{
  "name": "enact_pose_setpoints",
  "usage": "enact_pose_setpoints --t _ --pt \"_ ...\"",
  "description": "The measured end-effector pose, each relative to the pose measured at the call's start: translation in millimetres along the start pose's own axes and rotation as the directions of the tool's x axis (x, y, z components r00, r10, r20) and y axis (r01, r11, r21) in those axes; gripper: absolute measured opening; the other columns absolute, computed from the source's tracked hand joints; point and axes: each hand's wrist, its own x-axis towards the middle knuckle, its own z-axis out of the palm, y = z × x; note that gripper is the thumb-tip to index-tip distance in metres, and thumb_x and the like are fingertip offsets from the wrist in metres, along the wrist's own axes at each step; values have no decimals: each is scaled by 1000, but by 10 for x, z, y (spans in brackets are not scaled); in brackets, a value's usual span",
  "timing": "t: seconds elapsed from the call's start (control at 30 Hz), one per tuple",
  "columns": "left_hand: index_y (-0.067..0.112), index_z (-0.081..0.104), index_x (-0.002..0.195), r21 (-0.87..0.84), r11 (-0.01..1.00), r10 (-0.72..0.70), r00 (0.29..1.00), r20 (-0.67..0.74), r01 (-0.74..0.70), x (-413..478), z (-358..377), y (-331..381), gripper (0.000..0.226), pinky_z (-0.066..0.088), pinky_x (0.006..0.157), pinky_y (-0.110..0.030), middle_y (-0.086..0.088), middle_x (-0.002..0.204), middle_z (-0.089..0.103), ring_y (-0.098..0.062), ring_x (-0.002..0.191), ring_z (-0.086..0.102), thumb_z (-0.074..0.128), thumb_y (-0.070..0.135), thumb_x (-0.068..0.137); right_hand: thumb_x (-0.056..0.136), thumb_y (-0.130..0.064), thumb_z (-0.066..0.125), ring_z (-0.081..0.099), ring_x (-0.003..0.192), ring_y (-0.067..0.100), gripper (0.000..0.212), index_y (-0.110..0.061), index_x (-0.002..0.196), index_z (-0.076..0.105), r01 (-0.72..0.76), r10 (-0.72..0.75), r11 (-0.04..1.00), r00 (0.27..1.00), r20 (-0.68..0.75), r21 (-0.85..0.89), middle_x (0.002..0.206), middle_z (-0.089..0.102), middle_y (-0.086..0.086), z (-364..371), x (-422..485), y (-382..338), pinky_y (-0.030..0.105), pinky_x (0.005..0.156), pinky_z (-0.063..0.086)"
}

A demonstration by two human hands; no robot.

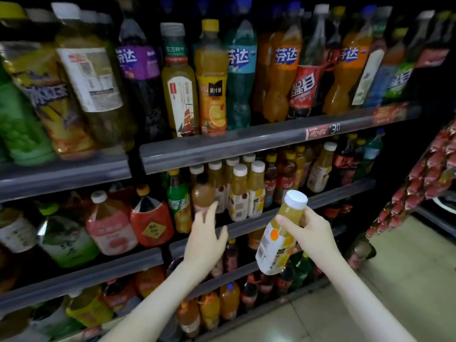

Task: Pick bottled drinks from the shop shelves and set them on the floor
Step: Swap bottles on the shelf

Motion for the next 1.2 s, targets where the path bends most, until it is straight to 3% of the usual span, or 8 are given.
enact_pose_setpoints --t 0.13,0.2,0.47,0.6,0.8,0.9,1.03,1.2 --pt "30 18 151 32 999 -14 990 -137 18 417 8 9 71 39 103 -37 -17 145 28 -34 132 34 57 21 93 78 -44 74 63 79 -10 17 -36 91 66 7 -7 1000 1000 13 3 84 69 -27 -84 328 79 13 64 46" --pt "29 17 151 89 993 -61 987 -146 75 560 14 11 71 41 102 -45 -22 144 28 -40 130 31 56 20 93 77 -43 75 63 80 -10 17 -36 91 66 -3 3 999 1000 20 33 84 69 -26 -90 443 121 13 65 46" --pt "29 31 148 260 950 -133 977 -164 173 852 46 -36 61 35 104 -50 -24 145 30 -42 129 31 54 20 93 81 -35 74 64 85 -8 18 -36 96 65 50 -73 992 975 208 116 91 70 -25 158 814 206 14 69 48" --pt "22 45 140 304 943 -77 976 -203 138 792 44 3 50 40 95 -48 -26 127 42 -43 114 40 57 16 91 79 -36 76 65 85 -6 19 -36 96 66 74 -103 989 966 239 125 91 72 -20 177 1014 224 22 74 51" --pt "10 64 111 474 878 75 959 -272 66 690 61 94 24 47 63 -43 -25 92 49 -39 81 47 66 10 87 78 -38 77 64 84 -9 20 -41 94 65 95 -127 987 953 276 127 91 69 -29 134 1194 263 8 62 48" --pt "11 64 119 509 856 75 953 -294 90 712 75 141 35 42 55 -38 -24 87 49 -38 77 47 69 10 85 78 -37 77 64 85 -10 21 -41 94 65 96 -130 986 953 272 135 91 69 -30 108 1246 284 7 62 49" --pt "9 55 126 464 874 -27 967 -252 145 820 33 202 42 42 62 -37 -21 99 55 -38 91 54 64 27 89 78 -36 77 64 85 -10 21 -39 95 65 95 -131 985 954 269 143 90 69 -29 75 1300 307 6 63 49" --pt "12 48 114 537 834 -29 981 -193 131 758 87 273 42 30 47 -28 0 72 47 -25 61 55 48 49 94 77 -33 77 64 83 -10 19 -37 92 65 93 -135 981 958 254 172 88 69 -29 38 1332 338 4 62 46"
